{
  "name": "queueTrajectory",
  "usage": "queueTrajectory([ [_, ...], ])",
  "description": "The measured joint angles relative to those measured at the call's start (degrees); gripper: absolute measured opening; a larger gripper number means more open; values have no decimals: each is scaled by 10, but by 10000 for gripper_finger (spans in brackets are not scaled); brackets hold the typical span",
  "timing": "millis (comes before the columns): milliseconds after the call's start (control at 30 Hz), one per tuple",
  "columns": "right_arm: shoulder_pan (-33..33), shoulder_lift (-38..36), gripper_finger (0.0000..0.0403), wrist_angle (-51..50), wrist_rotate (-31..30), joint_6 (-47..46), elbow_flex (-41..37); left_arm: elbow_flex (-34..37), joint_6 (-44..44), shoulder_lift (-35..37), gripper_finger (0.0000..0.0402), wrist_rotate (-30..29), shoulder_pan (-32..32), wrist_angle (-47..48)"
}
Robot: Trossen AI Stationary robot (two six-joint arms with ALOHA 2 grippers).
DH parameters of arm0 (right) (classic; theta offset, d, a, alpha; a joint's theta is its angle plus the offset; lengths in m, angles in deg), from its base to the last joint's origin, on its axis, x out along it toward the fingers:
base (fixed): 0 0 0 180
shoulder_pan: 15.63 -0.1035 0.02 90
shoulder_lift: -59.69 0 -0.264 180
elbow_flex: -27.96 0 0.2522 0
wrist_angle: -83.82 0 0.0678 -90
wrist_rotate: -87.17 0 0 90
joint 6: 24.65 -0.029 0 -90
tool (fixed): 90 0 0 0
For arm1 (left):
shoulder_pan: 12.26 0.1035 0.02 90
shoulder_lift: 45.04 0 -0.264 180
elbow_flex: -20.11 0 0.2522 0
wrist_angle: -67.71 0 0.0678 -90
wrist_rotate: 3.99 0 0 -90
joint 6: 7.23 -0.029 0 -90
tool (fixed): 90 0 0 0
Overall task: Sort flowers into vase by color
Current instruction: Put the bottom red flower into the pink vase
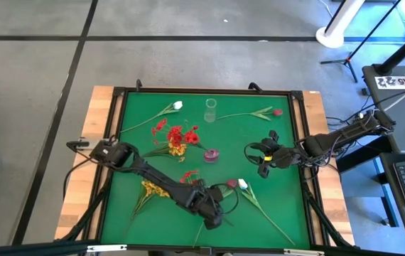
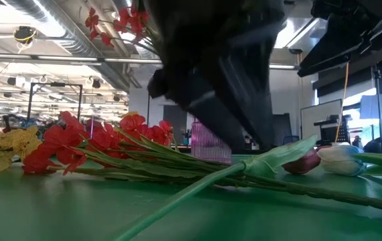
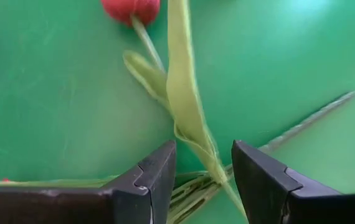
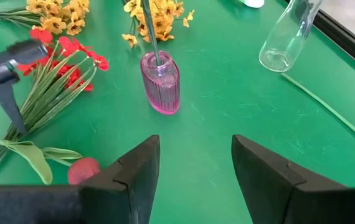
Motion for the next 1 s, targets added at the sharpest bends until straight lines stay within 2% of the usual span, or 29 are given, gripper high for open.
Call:
queueTrajectory([
  [367, 0, 0, 198, -2, -1, 4, 0, 0, 49, -22, 145, 19, 10, 6],
  [467, 0, 0, 198, -2, -1, 5, 0, 0, 69, -22, 116, 33, 13, 7],
  [633, 0, 0, 198, -2, -1, 5, 0, -5, 87, -22, 23, 40, 14, 13],
  [833, 0, 0, 198, -2, -1, 5, 0, -86, 56, -22, 12, 35, 6, 45],
  [1000, 0, 0, 198, -3, 0, 6, 1, -201, 11, -22, 8, -31, -14, 119],
])
